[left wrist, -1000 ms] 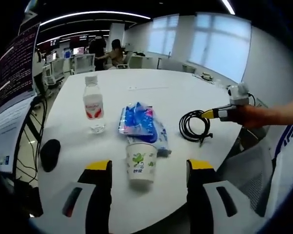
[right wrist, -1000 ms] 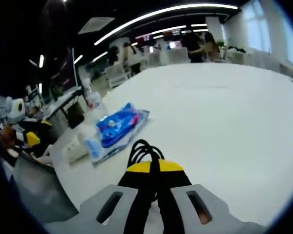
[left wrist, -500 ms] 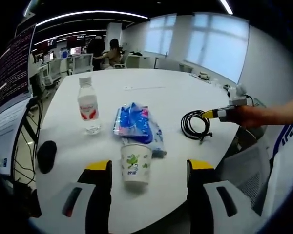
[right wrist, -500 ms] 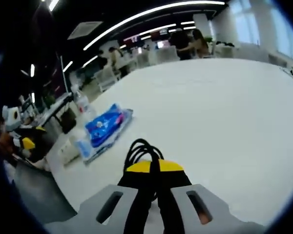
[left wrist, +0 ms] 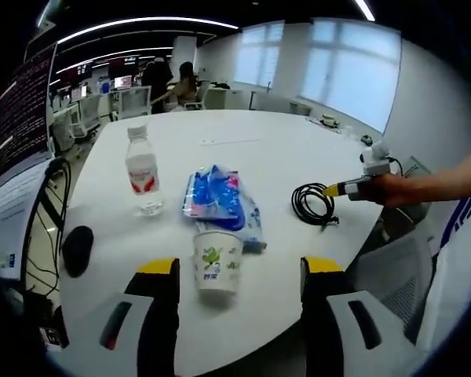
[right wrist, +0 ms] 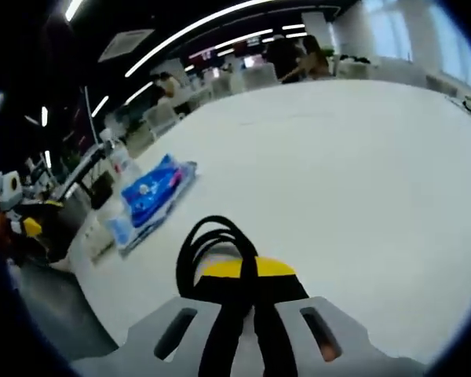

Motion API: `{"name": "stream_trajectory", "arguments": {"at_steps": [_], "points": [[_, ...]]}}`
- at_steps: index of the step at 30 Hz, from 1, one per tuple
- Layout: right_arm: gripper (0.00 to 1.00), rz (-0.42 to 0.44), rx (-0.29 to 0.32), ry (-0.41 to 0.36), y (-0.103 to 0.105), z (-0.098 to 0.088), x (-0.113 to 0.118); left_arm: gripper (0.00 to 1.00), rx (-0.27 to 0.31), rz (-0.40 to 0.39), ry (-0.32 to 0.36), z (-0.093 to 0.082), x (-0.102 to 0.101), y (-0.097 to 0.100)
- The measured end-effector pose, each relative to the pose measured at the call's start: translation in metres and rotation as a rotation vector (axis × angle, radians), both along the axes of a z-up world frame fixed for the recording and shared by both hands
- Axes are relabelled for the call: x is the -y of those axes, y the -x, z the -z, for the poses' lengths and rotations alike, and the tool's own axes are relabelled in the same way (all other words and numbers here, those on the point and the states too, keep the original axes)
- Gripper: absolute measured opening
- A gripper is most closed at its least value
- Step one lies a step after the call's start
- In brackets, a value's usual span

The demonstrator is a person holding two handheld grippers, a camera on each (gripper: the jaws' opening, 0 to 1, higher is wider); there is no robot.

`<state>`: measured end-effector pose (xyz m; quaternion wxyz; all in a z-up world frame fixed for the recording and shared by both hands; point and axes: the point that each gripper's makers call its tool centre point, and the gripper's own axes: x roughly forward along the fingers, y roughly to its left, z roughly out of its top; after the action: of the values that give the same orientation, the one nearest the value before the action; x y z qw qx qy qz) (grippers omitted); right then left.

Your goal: Arrange the tabletop items into an orderly group along one side of the table until the central work area is clear of visible clutter.

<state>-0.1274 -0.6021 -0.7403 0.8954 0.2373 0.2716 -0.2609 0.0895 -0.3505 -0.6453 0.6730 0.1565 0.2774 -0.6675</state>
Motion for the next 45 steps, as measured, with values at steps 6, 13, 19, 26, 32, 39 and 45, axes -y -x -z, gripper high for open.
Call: {"name": "stream_trajectory", "arguments": {"at_steps": [6,13,19,26,32,39,45], "points": [[0.0,-0.025,-0.016,-0.014,-0.001,0.009,0.001,0.62,-0.003,-0.014,-0.002,0.0,-0.002,0.002],[0.01,-0.051,-0.038,-0.032,-0.001,0.016,-0.001,0.62,-0.003,-0.034,0.0,0.001,-0.002,0.003],[0.02,-0.073,-0.06,-0.038,-0.003,0.016,-0.004,0.62,-0.004,-0.053,0.002,0.002,-0.004,0.003],[0.05,-0.096,-0.087,-0.049,-0.001,0.023,-0.001,0.62,-0.011,-0.067,0.008,0.001,-0.003,0.004],[0.09,-0.117,-0.111,-0.04,0.001,0.024,-0.002,0.62,-0.011,-0.072,0.013,0.0,-0.003,0.003],[0.13,-0.13,-0.115,-0.028,0.001,0.019,-0.001,0.62,-0.017,-0.082,0.018,-0.001,-0.004,0.001],[0.16,-0.147,-0.118,-0.009,-0.005,0.011,0.003,0.62,-0.019,-0.088,0.022,-0.001,-0.006,0.0]]}}
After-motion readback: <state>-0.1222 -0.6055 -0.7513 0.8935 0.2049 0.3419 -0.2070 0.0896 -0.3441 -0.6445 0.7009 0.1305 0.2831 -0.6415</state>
